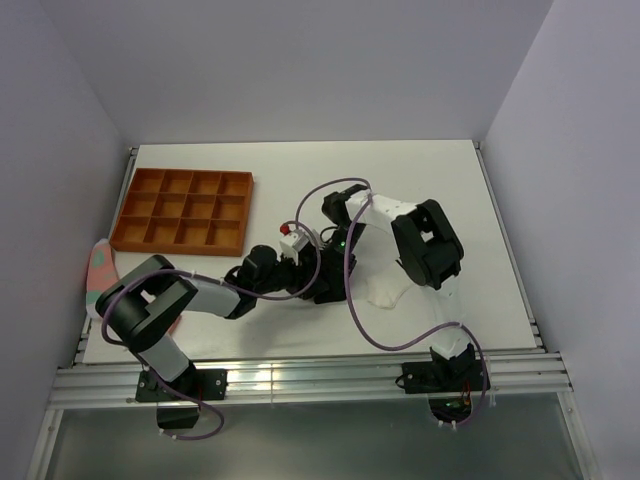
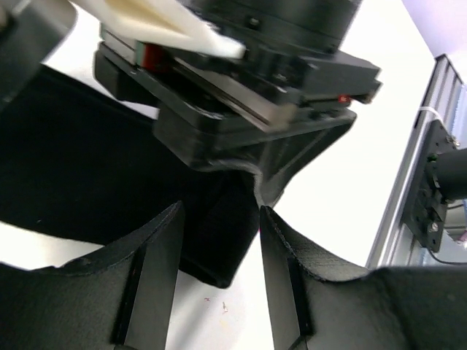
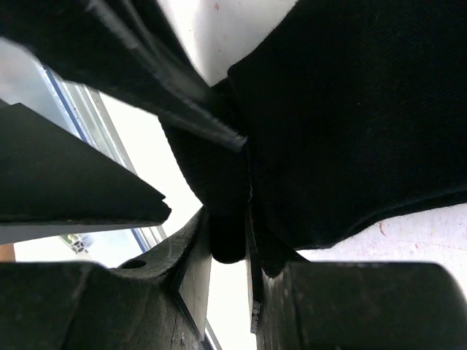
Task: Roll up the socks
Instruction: Roll the sock at the center of the board.
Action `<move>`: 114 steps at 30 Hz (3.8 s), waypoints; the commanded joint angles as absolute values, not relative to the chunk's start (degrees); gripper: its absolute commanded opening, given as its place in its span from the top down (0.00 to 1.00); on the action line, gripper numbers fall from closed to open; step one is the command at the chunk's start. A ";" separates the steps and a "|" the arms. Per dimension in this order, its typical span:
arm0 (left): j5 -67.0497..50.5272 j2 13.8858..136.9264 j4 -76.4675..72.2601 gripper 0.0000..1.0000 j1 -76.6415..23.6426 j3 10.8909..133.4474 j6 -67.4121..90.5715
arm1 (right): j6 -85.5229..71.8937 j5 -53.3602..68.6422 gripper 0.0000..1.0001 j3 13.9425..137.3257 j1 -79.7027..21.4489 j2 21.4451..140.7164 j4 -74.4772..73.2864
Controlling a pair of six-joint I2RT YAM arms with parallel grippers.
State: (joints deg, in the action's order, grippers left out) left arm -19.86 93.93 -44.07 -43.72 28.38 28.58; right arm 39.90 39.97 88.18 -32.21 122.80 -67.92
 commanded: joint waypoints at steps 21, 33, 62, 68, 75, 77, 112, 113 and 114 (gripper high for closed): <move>-22.76 101.51 -54.31 0.57 -45.88 27.16 32.34 | 37.79 40.87 0.86 91.06 -31.03 124.81 -69.17; -23.29 105.38 -55.81 1.00 -46.41 26.89 36.82 | 33.23 38.32 0.62 85.70 -31.03 120.42 -61.89; -13.89 103.36 -31.21 1.00 -46.49 27.95 47.37 | 34.98 27.69 0.47 59.51 -27.07 90.45 -35.51; -12.92 104.15 -26.46 1.00 -46.41 28.56 48.34 | 37.53 28.30 0.46 54.94 -27.16 85.00 -30.33; -13.88 105.47 -18.66 1.00 -46.49 31.02 47.55 | 44.29 28.66 0.43 48.35 -27.60 77.18 -25.59; -14.85 106.43 -16.01 1.00 -46.41 32.07 46.50 | 45.35 27.34 0.42 46.06 -28.82 74.72 -24.35; -28.83 108.99 -4.92 1.00 -45.18 35.68 40.17 | 53.79 15.74 0.42 27.25 -51.23 60.29 -13.45; -28.74 108.90 -4.49 1.00 -45.09 35.94 39.99 | 53.70 15.65 0.42 27.25 -52.28 60.47 -13.10; -28.83 108.64 -4.31 1.00 -45.17 35.95 39.64 | 53.61 15.04 0.42 26.99 -52.47 60.73 -12.75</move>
